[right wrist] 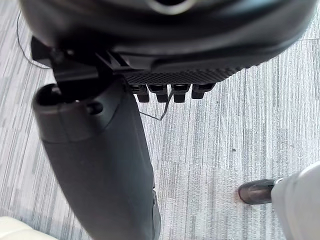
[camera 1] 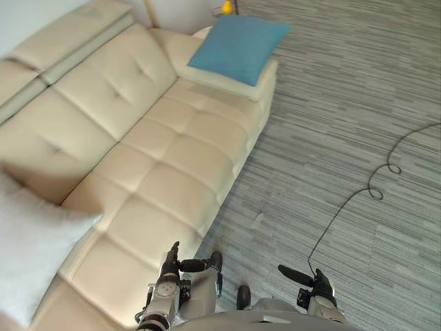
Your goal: Pick up cushions and gather them together orderly.
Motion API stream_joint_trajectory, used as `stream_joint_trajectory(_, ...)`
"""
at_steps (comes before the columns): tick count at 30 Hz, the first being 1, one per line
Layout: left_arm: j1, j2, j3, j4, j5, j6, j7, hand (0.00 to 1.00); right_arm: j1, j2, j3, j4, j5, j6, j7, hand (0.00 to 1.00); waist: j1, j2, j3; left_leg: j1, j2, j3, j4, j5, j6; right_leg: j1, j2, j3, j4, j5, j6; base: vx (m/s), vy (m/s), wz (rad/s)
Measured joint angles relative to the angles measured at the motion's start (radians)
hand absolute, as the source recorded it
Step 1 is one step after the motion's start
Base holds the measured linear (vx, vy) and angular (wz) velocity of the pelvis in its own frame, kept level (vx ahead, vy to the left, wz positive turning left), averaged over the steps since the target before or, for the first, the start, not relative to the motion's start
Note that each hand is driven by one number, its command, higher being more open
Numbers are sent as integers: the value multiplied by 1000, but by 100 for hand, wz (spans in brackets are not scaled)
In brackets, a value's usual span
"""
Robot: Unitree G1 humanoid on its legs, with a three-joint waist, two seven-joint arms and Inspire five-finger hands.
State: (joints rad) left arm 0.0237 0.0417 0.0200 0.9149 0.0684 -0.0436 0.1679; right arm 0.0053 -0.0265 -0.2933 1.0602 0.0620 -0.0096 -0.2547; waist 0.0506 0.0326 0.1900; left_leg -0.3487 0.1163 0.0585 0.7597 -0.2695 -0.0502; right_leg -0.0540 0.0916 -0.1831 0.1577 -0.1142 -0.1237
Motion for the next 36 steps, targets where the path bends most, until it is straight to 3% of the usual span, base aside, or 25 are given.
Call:
stream_joint_trajectory(2, -4, -3, 5, -10, -3, 0, 0, 100, -6, 4, 0, -21, 0, -1, -13, 100, 8, -8, 4, -23, -98, -102, -261, 28, -17, 26, 18, 75, -23, -10, 9, 255, 6, -88)
stream_joint_trajectory(4, -1, -9, 6, -10, -21, 0, -1, 100, -11, 10, 0, -25, -1, -1, -17, 100, 29, -2, -6, -18, -119, -159, -411, 101, 15, 44, 37, 138, -33, -34, 21, 366, 39, -109)
stream_joint_trajectory(6, 5, -10, 10, -9, -21, 1, -2, 100, -5, 22, 3, -31, -1, 0, -17, 100, 41, 3, -23, -2, -110, -141, -412, 177, 26, 56, 42, 187, 6, -80, 30, 514, 57, -99)
stream_joint_trajectory(8, 10, 0, 25, -8, -22, 3, -2, 100, 32, 56, 13, -83, -3, 4, -9, 100, 56, -41, -50, 42, -87, -26, -355, 181, 53, 16, 5, 216, 187, -165, 141, 592, 53, -120)
stream_joint_trajectory(10, 13, 0, 31, -6, -22, 9, -2, 100, 46, 69, 13, -109, -4, 4, -6, 100, 58, -53, -54, 97, -86, 15, -333, 142, 84, 1, -23, 158, 312, -163, 174, 420, 35, -83)
stream_joint_trajectory(11, 15, -1, 30, -6, -22, 9, -3, 100, 47, 71, 13, -113, -5, 4, -3, 100, 59, -51, -55, 135, -80, 19, -336, 117, 83, -23, -35, 117, 419, -147, 201, 462, 43, -88)
stream_joint_trajectory(12, 16, 0, 20, -6, -22, 9, -2, 100, 48, 73, 15, -113, -23, 3, 7, 100, 55, -45, -56, 195, -64, 21, -338, 82, 73, -108, -80, 28, 640, -125, 244, 445, 38, -69)
stream_joint_trajectory(13, 5, 4, 1, 1, -22, 10, -1, 100, 47, 66, 25, -123, -24, 3, 14, 100, 46, -42, -56, 233, -49, 20, -339, 56, 76, -169, -134, -53, 762, -163, 181, 522, 15, -42)
stream_joint_trajectory(15, -16, 6, -5, 17, -20, 10, 0, 100, 40, 62, 27, -129, -28, 0, 14, 100, 42, -33, -43, 305, -18, 20, -371, 48, 77, -220, -199, -147, 789, -197, 124, 491, -67, -12)
stream_joint_trajectory(16, -20, 12, -4, 27, -20, 10, 1, 100, 27, 55, 34, -120, -39, -3, 15, 100, 32, -28, -39, 362, 18, 21, -402, 48, 75, -247, -219, -191, 722, -201, 117, 474, -141, -12)
stream_joint_trajectory(17, -20, 12, -4, 27, -20, 10, 1, 100, 27, 55, 34, -120, -39, -3, 15, 100, 32, -28, -39, 362, 18, 21, -402, 48, 75, -247, -219, -191, 722, -201, 117, 381, -139, -15)
stream_joint_trajectory(18, -8, 26, -4, 34, -19, 10, 2, 100, 15, 51, 52, -110, -55, -10, 14, 100, 22, -32, -37, 407, 52, 26, -407, 39, 57, -281, -227, -204, 565, -184, 131, 598, -258, -13)
stream_joint_trajectory(19, 7, 48, -4, 35, -19, 10, 2, 100, 11, 51, 68, -101, -62, -13, 13, 100, 13, -64, -38, 439, 50, 34, -399, 0, -9, -293, -230, -173, 314, -1, 117, 404, -186, -21)
stream_joint_trajectory(20, 7, 46, -3, 49, -18, 11, 2, 100, 5, 40, 76, -88, -62, -15, 15, 100, 11, -54, -33, 453, 71, 28, -393, -20, -37, -288, -210, -171, 327, 9, 56, 599, -280, -41)
stream_joint_trajectory(21, 3, 40, -7, 70, -17, 13, -1, 100, -23, 25, 82, -70, -62, -14, 16, 100, 19, -28, -28, 445, 95, 12, -394, -33, -36, -295, -176, -161, 328, 3, 47, 360, -180, -46)
stream_joint_trajectory(23, -8, 28, -27, 78, -16, 14, -5, 100, -51, -6, 76, -50, -61, -14, 11, 100, 12, -12, -3, 420, 63, -21, -433, 8, -23, -295, -150, -128, 332, -20, 34, 365, -224, -32)
stream_joint_trajectory(25, -9, 11, 0, 89, -16, 11, -5, 100, -26, -23, 75, -18, -61, -7, 11, 100, 11, 8, 0, 366, 91, -69, -219, 40, -27, -220, -120, -143, 301, -70, 32, 255, -203, 8)
stream_joint_trajectory(26, -10, 5, 19, 79, -17, 9, -6, 100, -11, -15, 67, -33, -56, -5, 12, 100, 10, 18, 9, 287, 102, -113, -27, 96, -5, -167, -102, -154, 270, -80, 28, 270, -204, 20)
stream_joint_trajectory(27, -10, -4, 37, 51, -17, 8, -6, 100, -5, -20, 68, -40, -60, -5, 11, 100, 12, 32, 21, 178, 118, -136, 207, 91, 5, -93, -73, -168, 226, -89, 18, 262, -179, 20)
stream_joint_trajectory(29, -11, -1, 34, 26, -16, -1, -7, 100, 2, -15, 69, -39, -60, -4, 11, 100, 21, 25, 27, 90, 102, -123, 292, 50, -4, -27, -65, -176, 179, -92, 13, 218, -123, 14)
stream_joint_trajectory(32, -14, -4, 33, -10, -15, -13, -12, 100, 2, 1, 68, -47, -59, -4, 8, 100, 32, 6, 35, -9, 48, -59, 128, 12, 2, 64, -65, -177, 87, -86, 28, 234, -63, 9)
stream_joint_trajectory(33, -21, -9, 33, -9, -15, -10, -14, 100, 1, 4, 67, -47, -59, -4, 3, 100, 35, 6, 35, -19, 20, -40, -28, 16, 2, 92, -65, -177, 49, -83, 36, 310, 26, 11)
stream_joint_trajectory(34, -20, -12, 32, -8, -13, -9, -14, 100, 0, 7, 67, -48, -59, -4, 3, 100, 39, 8, 34, -15, -12, -40, -224, 40, 5, 113, -67, -178, 18, -84, 46, 320, 53, 10)
stream_joint_trajectory(35, -20, -13, 31, -8, -13, -9, -14, 100, 0, 6, 67, -48, -59, -4, 3, 100, 41, 8, 33, -14, -21, -39, -298, 62, 6, 119, -67, -178, 9, -86, 51, 298, 96, 5)
stream_joint_trajectory(36, -24, -15, 31, -7, -15, -9, -16, 100, -3, 7, 64, -44, -58, -4, 3, 100, 52, 10, 33, -9, -41, -38, -429, 148, 13, 136, -69, -175, -9, -93, 64, 266, 82, -4)
